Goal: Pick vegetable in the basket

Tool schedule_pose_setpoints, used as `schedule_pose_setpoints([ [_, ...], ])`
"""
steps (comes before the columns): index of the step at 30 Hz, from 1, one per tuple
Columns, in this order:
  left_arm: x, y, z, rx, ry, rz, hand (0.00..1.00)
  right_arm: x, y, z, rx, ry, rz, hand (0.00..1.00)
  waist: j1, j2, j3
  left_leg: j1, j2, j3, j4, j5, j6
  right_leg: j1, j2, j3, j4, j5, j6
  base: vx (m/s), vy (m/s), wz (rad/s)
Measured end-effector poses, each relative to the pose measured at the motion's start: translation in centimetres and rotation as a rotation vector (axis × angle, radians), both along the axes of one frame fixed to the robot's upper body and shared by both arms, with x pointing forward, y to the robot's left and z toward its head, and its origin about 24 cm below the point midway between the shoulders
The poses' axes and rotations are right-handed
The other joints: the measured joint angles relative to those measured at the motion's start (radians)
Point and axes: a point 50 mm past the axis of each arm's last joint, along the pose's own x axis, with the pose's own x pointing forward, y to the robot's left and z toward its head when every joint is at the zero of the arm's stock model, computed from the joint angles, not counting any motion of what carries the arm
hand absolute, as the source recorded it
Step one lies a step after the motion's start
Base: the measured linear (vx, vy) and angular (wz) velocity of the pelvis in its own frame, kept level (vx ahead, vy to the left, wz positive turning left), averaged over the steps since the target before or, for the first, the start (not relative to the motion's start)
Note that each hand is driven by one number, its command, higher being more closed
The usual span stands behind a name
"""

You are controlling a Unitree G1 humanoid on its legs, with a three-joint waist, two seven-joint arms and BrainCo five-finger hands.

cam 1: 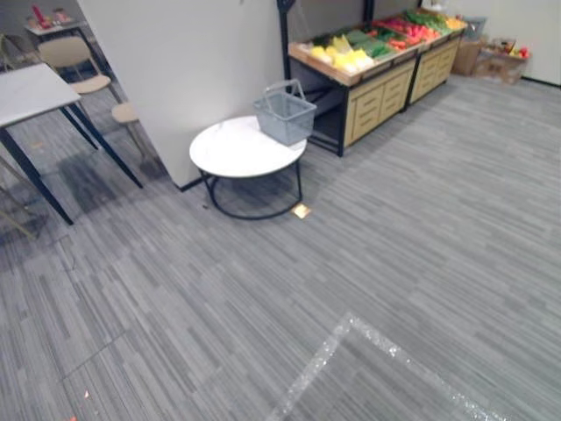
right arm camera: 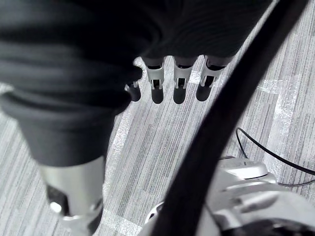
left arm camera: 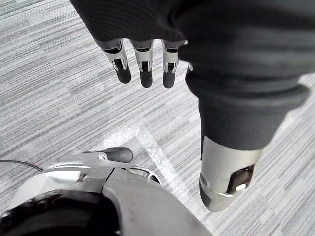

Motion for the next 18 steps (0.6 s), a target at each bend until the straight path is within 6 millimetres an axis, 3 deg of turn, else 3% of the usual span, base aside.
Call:
schedule_pose_setpoints([
  [7,0.1,0.2,0.0,0.01,-0.007,0.009,0.0,1.2,0.0,0.1,-0.003,-0.033,-0.031,0.0,-0.008,-0.005,0.024,0.029,0.004,0.019,0.0,-0.016,-0.024,0.025,0.003,0.002,-0.009,-0.001,0.002,0.02,-0.024,-0.06],
  [18,0.1,0.1,0.0,0.017,-0.005,0.012,0.0,1.4,0.2,0.1,0.001,-0.039,-0.039,0.0,-0.009,-0.006,0.029,0.03,0.012,0.039,-0.006,-0.014,-0.021,0.019,0.008,0.0,-0.012,-0.008,0.01,-0.08,-0.034,-0.02],
])
